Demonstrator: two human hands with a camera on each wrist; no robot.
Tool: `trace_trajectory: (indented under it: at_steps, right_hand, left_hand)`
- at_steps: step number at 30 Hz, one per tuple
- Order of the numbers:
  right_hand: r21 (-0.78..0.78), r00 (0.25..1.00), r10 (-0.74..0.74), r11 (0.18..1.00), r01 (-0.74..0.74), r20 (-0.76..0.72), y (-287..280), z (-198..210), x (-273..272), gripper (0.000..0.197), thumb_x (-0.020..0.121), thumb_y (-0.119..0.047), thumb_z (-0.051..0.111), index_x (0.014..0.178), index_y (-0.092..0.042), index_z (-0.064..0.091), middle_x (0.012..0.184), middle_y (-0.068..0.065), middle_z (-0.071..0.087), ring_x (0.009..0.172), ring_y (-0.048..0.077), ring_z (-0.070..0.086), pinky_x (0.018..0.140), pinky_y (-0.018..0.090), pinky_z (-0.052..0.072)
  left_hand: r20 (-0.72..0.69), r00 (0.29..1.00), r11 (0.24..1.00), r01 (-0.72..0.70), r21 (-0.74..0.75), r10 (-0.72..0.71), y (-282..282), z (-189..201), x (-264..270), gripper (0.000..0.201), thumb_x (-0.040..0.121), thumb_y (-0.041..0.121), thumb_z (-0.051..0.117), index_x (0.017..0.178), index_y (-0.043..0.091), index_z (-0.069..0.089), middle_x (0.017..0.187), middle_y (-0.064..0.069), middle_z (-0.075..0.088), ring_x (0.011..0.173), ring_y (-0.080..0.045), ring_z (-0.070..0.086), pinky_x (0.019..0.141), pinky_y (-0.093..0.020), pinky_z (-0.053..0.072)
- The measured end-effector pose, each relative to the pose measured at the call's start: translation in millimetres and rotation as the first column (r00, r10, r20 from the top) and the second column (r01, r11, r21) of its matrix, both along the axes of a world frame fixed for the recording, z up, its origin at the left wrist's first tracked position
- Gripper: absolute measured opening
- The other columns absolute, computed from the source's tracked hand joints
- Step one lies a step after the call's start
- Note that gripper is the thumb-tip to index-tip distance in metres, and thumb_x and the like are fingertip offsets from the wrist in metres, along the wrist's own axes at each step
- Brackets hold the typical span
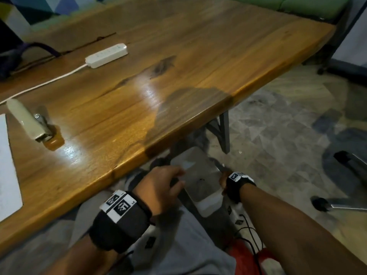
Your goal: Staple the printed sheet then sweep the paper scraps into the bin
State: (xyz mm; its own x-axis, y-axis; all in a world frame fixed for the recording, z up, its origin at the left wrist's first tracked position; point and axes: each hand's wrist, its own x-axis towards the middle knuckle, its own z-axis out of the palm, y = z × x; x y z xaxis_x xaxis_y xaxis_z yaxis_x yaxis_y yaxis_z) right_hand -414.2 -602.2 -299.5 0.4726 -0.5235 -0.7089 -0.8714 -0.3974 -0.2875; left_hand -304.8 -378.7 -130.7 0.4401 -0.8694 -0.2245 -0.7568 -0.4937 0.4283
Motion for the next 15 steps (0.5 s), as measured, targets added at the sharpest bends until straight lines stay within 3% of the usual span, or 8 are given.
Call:
trace_trajectory:
  at_steps: [2,4,6,7,8,10,12,15]
  right_hand:
    - [0.004,0.995,0.067,0.998,-0.067,-0.074,4,-24,-3,0.055,0.093,-0.02,0.058,0.146,-0.013,0.044,0.136,0.017,0.06,0.112,0.034,0.063,0.086,0.035,0.049]
    - [0.026,0.993,0.057,0.998,-0.055,-0.1,10,-49,-5,0.038,0.097,-0.022,0.049,0.133,-0.016,0.056,0.119,0.018,0.066,0.09,0.03,0.06,0.079,0.037,0.046]
    - [0.04,0.985,0.074,0.997,-0.069,-0.156,17,-71,-5,0.012,0.098,-0.019,0.045,0.099,-0.021,0.057,0.09,0.016,0.059,0.067,0.023,0.047,0.076,0.037,0.042]
    - [0.048,0.976,0.085,0.996,-0.077,-0.2,21,-78,-5,0.009,0.098,-0.015,0.047,0.097,-0.017,0.056,0.095,0.018,0.059,0.072,0.023,0.05,0.081,0.037,0.044]
    - [0.055,0.963,0.108,0.994,-0.098,-0.245,25,-87,-9,0.016,0.098,-0.013,0.049,0.112,-0.013,0.057,0.12,0.023,0.058,0.093,0.027,0.058,0.093,0.04,0.047]
    - [0.035,0.938,0.135,0.991,-0.13,-0.319,31,-107,-17,0.057,0.1,-0.014,0.048,0.153,-0.007,0.028,0.16,0.018,0.029,0.14,0.031,0.04,0.114,0.04,0.037]
    - [0.01,0.928,0.197,0.979,-0.205,-0.316,30,-126,-25,0.07,0.098,-0.018,0.05,0.157,-0.009,0.014,0.164,0.013,0.018,0.147,0.03,0.029,0.117,0.039,0.033]
    - [0.041,0.945,0.157,0.988,-0.151,-0.287,20,-143,-25,0.066,0.099,-0.026,0.045,0.157,-0.011,0.016,0.164,0.011,0.019,0.147,0.027,0.029,0.119,0.039,0.03]
  left_hand:
    - [-0.043,0.993,0.994,-0.11,0.022,0.111,4,-12,3,0.031,0.098,0.035,0.052,0.129,0.036,0.054,0.12,0.019,0.056,0.1,0.005,0.049,0.075,-0.011,0.035]
    - [-0.057,0.977,0.979,-0.202,0.036,0.204,8,-20,5,0.033,0.098,0.036,0.053,0.131,0.035,0.054,0.125,0.014,0.059,0.106,-0.001,0.054,0.081,-0.017,0.037]
    - [-0.064,0.964,0.966,-0.254,0.054,0.257,14,-28,11,0.032,0.097,0.039,0.053,0.129,0.037,0.056,0.124,0.01,0.061,0.107,-0.006,0.057,0.083,-0.022,0.041]
    - [-0.075,0.956,0.958,-0.281,0.057,0.285,17,-32,15,0.031,0.096,0.041,0.053,0.127,0.04,0.056,0.123,0.009,0.062,0.107,-0.008,0.058,0.086,-0.025,0.045]
    - [-0.076,0.949,0.951,-0.303,0.062,0.307,20,-36,19,0.031,0.093,0.044,0.054,0.125,0.043,0.056,0.124,0.008,0.062,0.109,-0.01,0.058,0.09,-0.031,0.049]
    - [-0.078,0.938,0.94,-0.332,0.075,0.338,28,-44,23,0.032,0.089,0.046,0.055,0.121,0.044,0.058,0.125,0.008,0.062,0.113,-0.014,0.059,0.095,-0.04,0.05]
    - [-0.096,0.93,0.935,-0.349,0.068,0.355,33,-47,25,0.032,0.09,0.043,0.058,0.121,0.04,0.061,0.125,0.009,0.063,0.114,-0.014,0.06,0.097,-0.041,0.05]
    - [-0.116,0.908,0.915,-0.399,0.052,0.403,41,-49,26,0.032,0.092,0.035,0.061,0.125,0.034,0.062,0.123,0.008,0.065,0.114,-0.013,0.06,0.1,-0.036,0.048]
